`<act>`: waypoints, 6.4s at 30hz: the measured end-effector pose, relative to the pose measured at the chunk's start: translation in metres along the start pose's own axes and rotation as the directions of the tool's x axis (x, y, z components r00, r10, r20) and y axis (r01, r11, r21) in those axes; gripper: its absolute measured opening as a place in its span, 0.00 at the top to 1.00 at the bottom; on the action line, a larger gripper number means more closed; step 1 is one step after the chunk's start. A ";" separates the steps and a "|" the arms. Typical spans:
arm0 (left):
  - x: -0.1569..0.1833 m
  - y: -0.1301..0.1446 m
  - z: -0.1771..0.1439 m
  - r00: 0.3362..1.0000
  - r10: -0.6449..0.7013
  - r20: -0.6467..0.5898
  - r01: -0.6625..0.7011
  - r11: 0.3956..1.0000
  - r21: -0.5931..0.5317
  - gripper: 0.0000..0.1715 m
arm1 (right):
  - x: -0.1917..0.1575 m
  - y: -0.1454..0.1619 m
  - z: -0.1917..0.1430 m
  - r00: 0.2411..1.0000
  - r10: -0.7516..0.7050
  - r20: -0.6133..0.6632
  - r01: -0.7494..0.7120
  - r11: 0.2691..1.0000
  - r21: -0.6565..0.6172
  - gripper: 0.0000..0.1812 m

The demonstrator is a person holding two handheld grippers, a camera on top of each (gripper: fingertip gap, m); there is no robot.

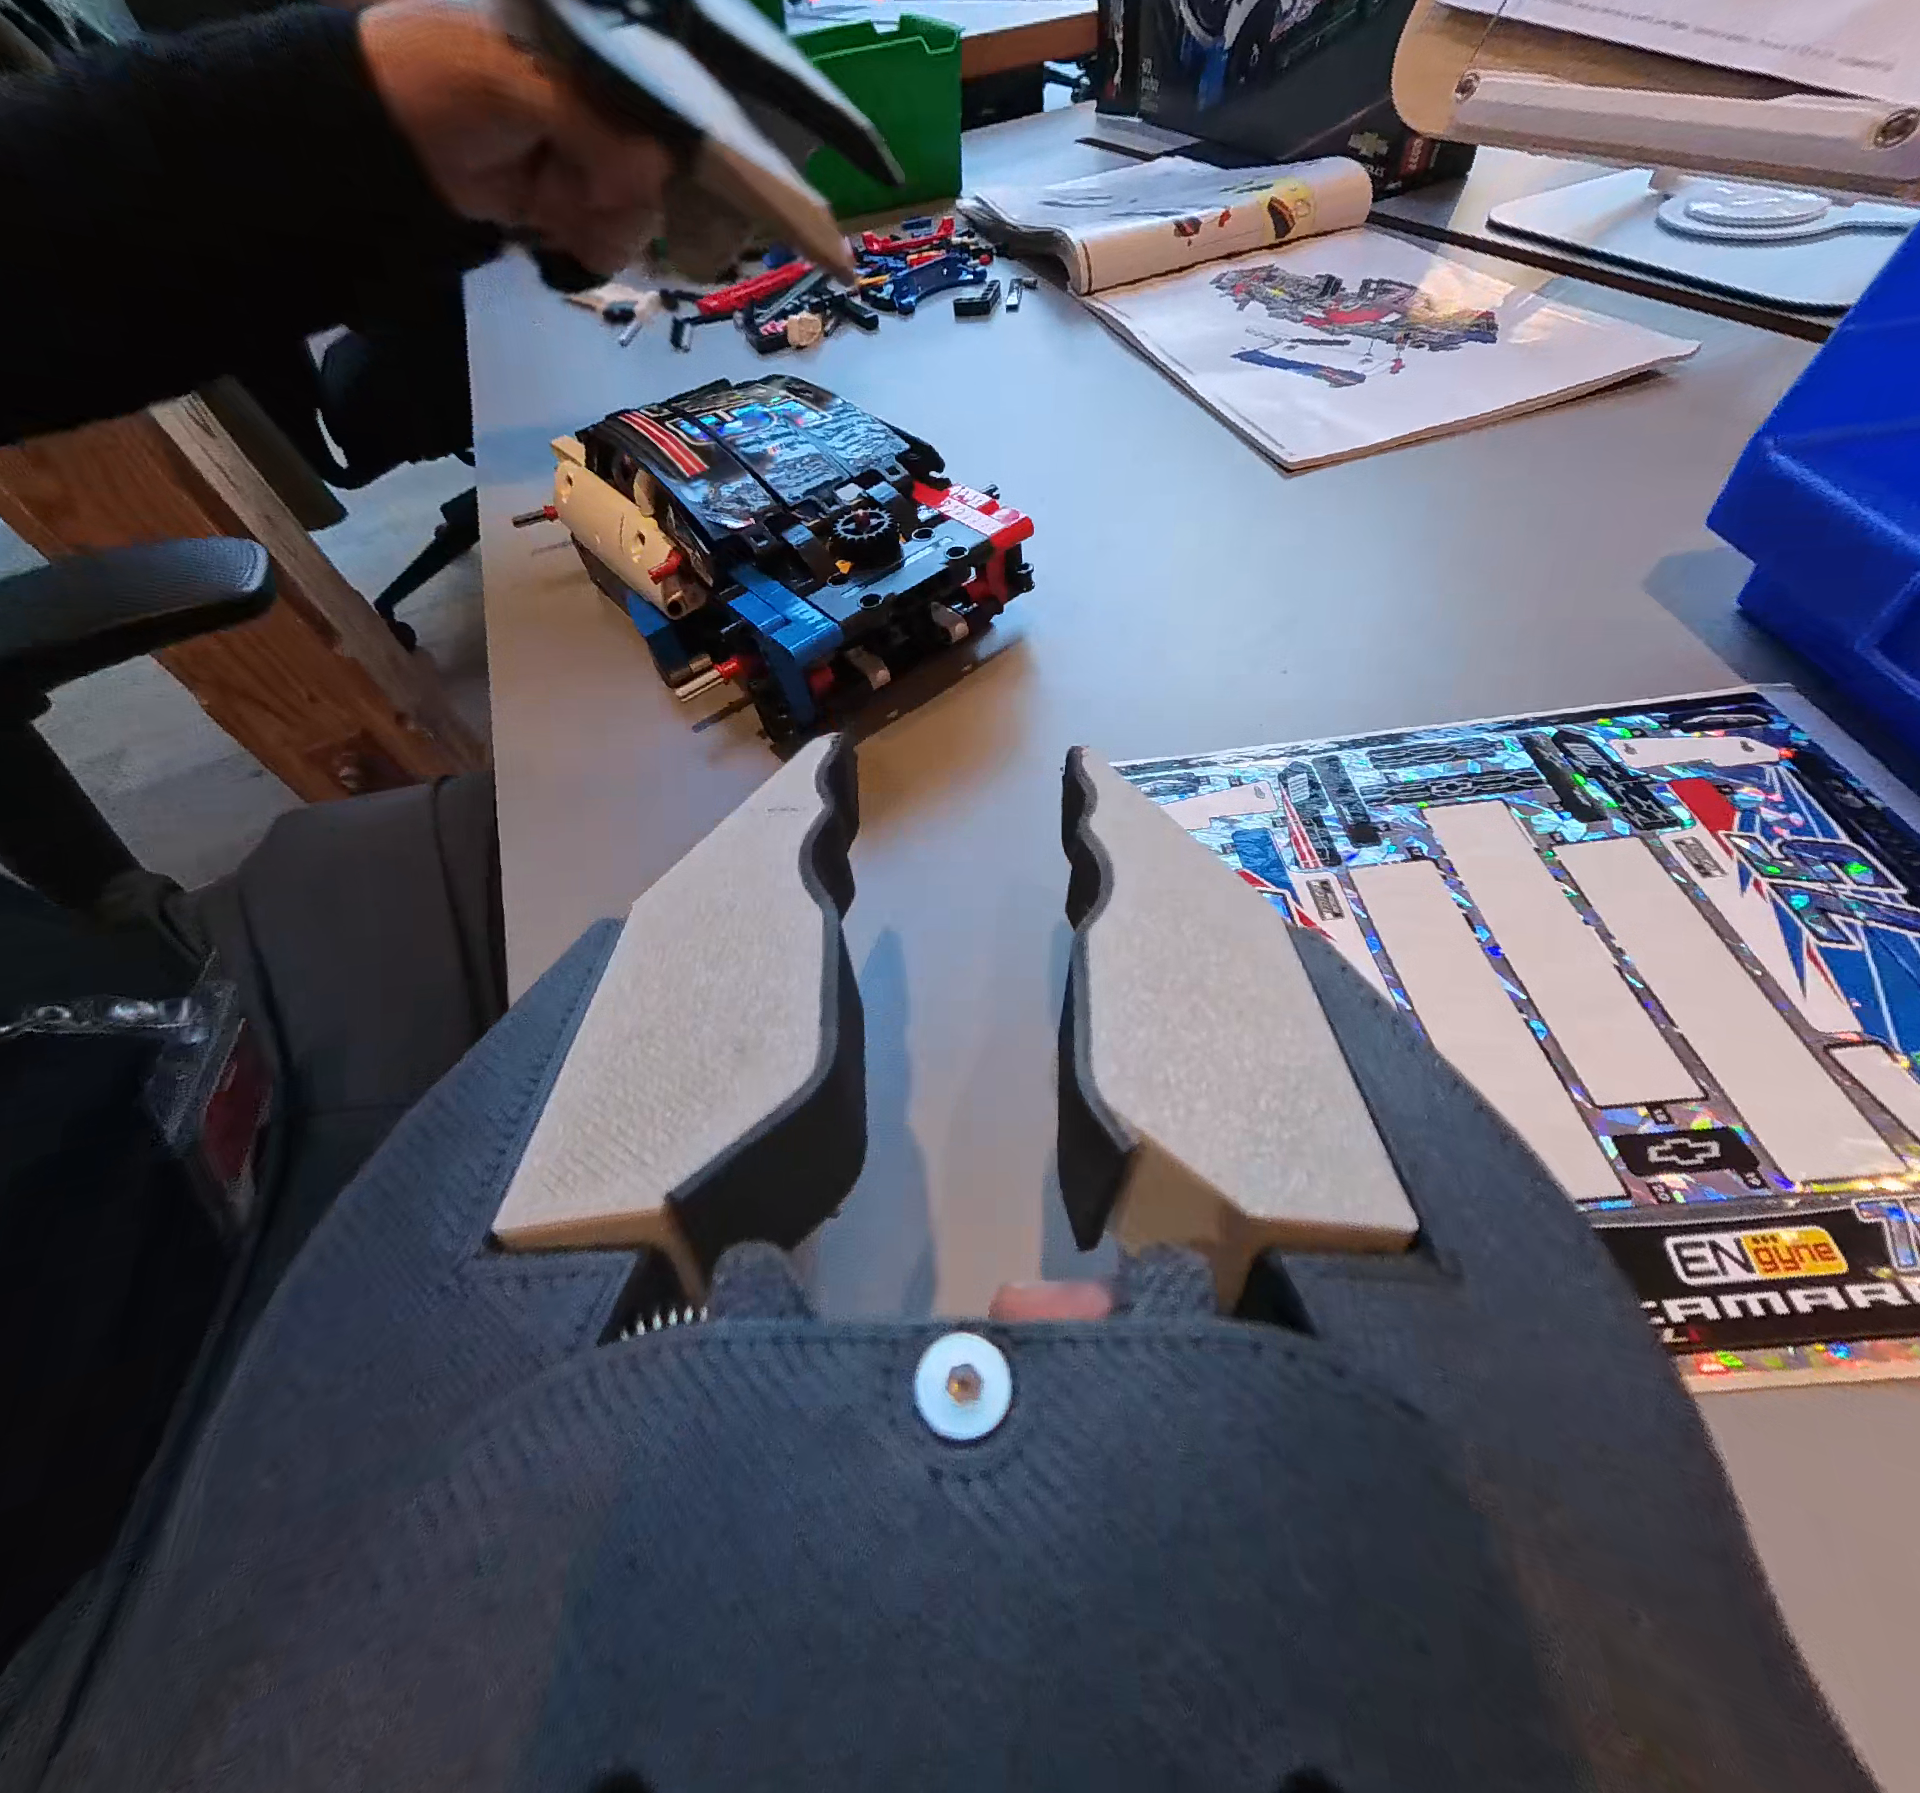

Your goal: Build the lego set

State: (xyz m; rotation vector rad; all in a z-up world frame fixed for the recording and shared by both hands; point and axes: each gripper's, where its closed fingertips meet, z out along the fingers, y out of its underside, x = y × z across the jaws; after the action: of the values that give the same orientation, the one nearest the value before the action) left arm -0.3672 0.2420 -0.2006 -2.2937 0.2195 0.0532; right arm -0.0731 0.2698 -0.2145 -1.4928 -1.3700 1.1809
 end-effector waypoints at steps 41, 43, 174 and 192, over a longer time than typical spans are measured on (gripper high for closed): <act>-0.096 -0.049 0.187 0.984 -0.158 -0.084 0.123 0.937 -0.326 1.00 | 0.007 -0.009 -0.009 0.996 0.086 0.017 -0.087 0.993 0.082 0.83; -0.098 -0.056 0.178 0.971 -0.205 -0.125 0.162 0.944 -0.287 1.00 | 0.007 -0.009 -0.009 0.996 0.089 0.016 -0.090 0.992 0.083 0.83; -0.003 0.101 -0.066 0.946 -0.320 -0.055 0.316 0.870 0.379 0.76 | 0.036 -0.013 -0.027 0.934 -0.048 -0.354 0.091 0.990 0.106 0.67; -0.001 0.101 -0.066 0.946 -0.316 -0.066 0.317 0.870 0.377 0.78 | 0.040 -0.012 -0.027 0.926 -0.037 -0.375 0.080 0.992 0.099 0.67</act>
State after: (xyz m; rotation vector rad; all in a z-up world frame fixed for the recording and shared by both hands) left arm -0.3879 0.1273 -0.2303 -1.9081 -0.1414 -0.1504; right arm -0.0511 0.3120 -0.2005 -1.4922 -1.0639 0.8651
